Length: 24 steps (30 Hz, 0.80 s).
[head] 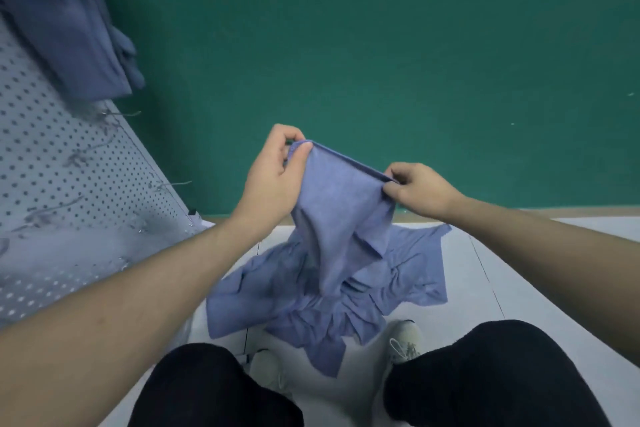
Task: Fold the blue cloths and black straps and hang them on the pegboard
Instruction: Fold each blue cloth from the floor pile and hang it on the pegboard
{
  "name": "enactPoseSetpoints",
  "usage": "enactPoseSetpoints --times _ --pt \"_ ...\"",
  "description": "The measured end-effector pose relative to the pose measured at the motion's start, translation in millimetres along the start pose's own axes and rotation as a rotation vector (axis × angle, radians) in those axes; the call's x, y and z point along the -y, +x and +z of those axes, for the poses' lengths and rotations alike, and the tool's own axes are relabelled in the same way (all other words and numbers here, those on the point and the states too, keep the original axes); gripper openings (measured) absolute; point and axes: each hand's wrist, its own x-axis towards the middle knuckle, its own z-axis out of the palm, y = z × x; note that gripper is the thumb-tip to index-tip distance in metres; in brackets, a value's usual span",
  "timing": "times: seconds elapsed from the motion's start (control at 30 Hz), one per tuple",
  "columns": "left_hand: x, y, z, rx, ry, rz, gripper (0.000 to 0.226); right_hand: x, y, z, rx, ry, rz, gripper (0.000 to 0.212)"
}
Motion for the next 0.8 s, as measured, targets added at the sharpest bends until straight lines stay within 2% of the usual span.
enactPoseSetpoints --times 0.2,0.4,0.5,0.6,0.67,0.8 --pt "-68.7 -0.5 -25.6 -0.110 0.063 0.074 0.022 40.8 -34.1 -58.6 -0.225 -0.029 -0.008 0.015" --pt "-128.8 -0.7 -48.7 -0.250 0.040 0.088 0.015 77.3 -70.8 -102.0 -0.382 -0.105 -0.111 0.010" --pt "-154.2 -3.0 -61.6 -0.284 0.024 0.063 0.014 91.8 -89.2 -125.1 -0.392 -0.203 -0.118 0.022" --pt "-169.0 -4.0 -69.7 -0.311 0.039 -0.025 0.012 107.0 -103.5 -144.1 -0.349 -0.191 -0.037 0.051" --pt "-172.2 -5.5 -71.5 -0.315 -0.003 -0.141 0.011 114.3 -110.7 -150.3 -0.275 -0.046 0.010 0.053" --pt "-166.4 -12.5 -70.0 -0.271 -0.272 -0.419 0.015 120.9 -116.6 -148.7 -0.204 0.234 0.060 0.046"
